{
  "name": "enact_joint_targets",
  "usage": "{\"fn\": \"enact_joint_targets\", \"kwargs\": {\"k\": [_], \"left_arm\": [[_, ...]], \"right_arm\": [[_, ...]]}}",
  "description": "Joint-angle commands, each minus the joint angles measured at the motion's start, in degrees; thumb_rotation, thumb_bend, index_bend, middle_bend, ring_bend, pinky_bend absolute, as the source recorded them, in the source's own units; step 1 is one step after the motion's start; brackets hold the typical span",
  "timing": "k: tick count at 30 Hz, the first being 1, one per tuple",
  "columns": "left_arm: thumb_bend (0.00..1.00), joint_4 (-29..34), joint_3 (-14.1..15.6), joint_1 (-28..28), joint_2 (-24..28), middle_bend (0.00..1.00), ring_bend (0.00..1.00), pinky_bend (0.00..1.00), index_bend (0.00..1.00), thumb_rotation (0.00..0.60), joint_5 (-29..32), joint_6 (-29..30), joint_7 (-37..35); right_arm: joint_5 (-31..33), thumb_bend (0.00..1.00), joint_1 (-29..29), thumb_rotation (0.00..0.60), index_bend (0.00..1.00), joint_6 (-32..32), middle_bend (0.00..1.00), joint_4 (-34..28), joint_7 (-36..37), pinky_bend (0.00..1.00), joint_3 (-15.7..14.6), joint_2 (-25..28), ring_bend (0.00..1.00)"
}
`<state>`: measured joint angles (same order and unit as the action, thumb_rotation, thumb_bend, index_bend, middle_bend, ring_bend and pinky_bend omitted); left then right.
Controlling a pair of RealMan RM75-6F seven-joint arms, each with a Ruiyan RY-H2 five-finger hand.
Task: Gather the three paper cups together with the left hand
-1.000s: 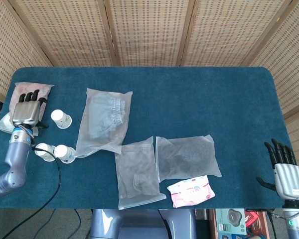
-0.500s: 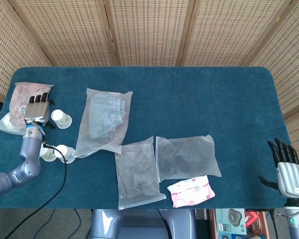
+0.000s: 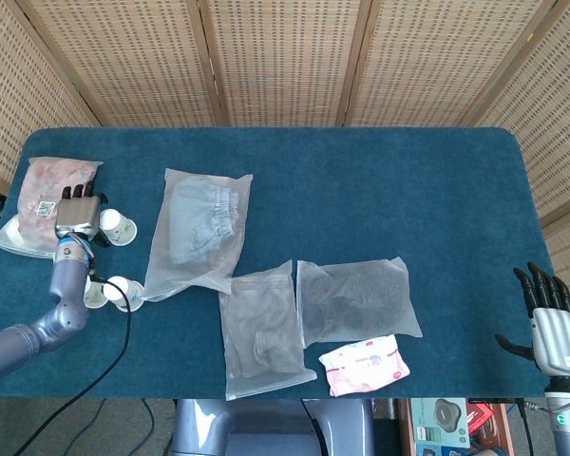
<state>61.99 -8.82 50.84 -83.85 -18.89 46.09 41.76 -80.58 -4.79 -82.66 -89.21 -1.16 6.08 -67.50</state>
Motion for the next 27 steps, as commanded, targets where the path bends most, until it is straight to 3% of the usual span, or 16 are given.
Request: {"fn": "enact_joint_targets", "kwargs": {"k": [1,9,18,22,27], "left_arm": [[0.14,-1.94,0.10,0.06,-1.44,0.00,0.00,0.00,0.26,0.600,-0.28,-0.73,-0.28],[0.21,-4.75,-0.17,-0.32,-3.50,0.00,0.00,0.00,0.38,0.600,-2.02,-1.41,-1.82],[0.26,-4.42,-0.85,-1.44,-3.54,0.00,0.00,0.00,0.40,0.600,-4.79,-0.83,-4.06],[0.26,-1.92,-1.55,-1.86,-2.25,0.00,0.00,0.00,0.40,0.600,-5.99,-0.30,-5.27],[0.26,6.75,-3.27,-2.69,3.00,0.00,0.00,0.00,0.40,0.600,-9.23,1.68,-8.10]], "right_arm": [[-0.05,0.09,-0.02,0.600,0.00,0.02,0.00,0.02,-0.06,0.00,-0.06,-0.05,0.00],[-0.14,0.09,-0.09,0.600,0.00,0.13,0.00,-0.06,-0.31,0.00,-0.19,-0.13,0.00],[-0.49,0.09,-0.05,0.600,0.00,-0.07,0.00,-0.24,-0.14,0.00,-0.32,-0.02,0.00],[-0.56,0.09,-0.03,0.600,0.00,-0.17,0.00,-0.38,-0.01,0.00,-0.30,0.06,0.00],[-0.83,0.09,-0.05,0.600,0.00,-0.21,0.00,-0.49,0.09,0.00,-0.42,0.13,0.00]]}}
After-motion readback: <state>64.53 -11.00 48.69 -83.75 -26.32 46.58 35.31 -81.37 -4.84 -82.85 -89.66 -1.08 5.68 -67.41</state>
